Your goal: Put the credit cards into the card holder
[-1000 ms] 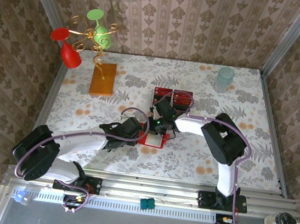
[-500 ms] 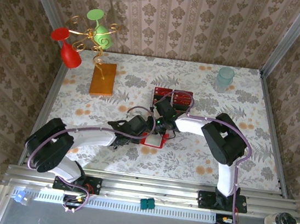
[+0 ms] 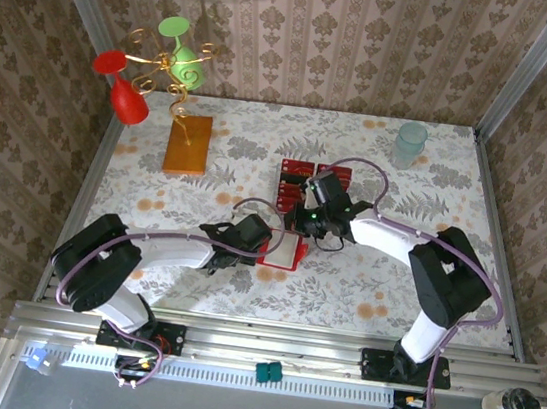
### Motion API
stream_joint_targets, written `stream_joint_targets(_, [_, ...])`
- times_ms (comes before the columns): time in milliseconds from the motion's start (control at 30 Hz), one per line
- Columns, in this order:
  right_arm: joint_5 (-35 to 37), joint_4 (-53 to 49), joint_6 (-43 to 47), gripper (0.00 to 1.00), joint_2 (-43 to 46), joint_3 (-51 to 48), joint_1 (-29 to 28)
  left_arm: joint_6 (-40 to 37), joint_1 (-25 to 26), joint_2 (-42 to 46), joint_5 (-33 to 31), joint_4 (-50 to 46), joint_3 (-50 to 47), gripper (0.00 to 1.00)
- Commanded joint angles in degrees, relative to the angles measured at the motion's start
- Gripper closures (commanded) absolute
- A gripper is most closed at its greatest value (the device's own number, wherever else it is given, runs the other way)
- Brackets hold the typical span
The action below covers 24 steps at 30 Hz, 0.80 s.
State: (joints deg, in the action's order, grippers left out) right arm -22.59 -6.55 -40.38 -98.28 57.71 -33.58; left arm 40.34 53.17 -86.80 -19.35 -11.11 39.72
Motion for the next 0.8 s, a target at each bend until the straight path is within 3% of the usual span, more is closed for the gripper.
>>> stream_joint_targets(0, [2.91, -4.14, 2.57, 0.94, 1.20, -1.99, -0.34, 0.67, 0.54, -0.03, -0.69, -1.57, 0.93, 0.54])
stream_joint_targets(200, [3.23, -3.65, 2.45, 0.94, 1.81, -3.51, -0.30, -0.30, 0.93, 4.06, -0.51, -3.81, 3.85, 0.52])
stream_joint_targets(433, [3.52, -3.56, 2.24, 0.95, 2.57, -4.02, -0.26, -0.49, 0.95, 6.53, 3.94, -3.77, 9.26, 0.50])
stream_joint_targets(767, [4.21, -2.79, 1.51, 0.95, 3.39, -6.09, -0.04, 6.06, 0.10, 5.29, 10.70, 5.87, 7.88, 0.48])
